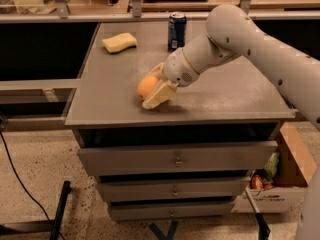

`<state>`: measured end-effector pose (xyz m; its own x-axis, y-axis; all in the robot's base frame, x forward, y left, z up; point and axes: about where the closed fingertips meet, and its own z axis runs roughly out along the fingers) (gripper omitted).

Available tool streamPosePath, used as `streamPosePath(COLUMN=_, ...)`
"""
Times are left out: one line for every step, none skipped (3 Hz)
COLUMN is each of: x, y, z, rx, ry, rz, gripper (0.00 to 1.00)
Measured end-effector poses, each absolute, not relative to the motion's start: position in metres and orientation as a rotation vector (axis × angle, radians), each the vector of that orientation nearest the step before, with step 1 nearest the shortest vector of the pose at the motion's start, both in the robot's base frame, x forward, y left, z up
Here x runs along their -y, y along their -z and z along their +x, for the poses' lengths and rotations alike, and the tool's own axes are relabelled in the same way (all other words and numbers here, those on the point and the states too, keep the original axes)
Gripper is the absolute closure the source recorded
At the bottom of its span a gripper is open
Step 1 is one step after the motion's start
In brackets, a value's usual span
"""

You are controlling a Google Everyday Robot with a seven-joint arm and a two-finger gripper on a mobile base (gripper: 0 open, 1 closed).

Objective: Pick orange

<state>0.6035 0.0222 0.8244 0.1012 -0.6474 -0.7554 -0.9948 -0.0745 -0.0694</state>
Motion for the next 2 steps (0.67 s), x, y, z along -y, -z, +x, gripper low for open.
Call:
streamPosePath(x=-0.021, y=-0.825, z=0.602, rx=-1.620, ry=-0.728, rz=-1.783, gripper=0.64)
streamPosePath(x=-0.012, y=-0.844, z=0.605, rx=-1.610, ry=-0.715, rz=-1.738, gripper=0.88)
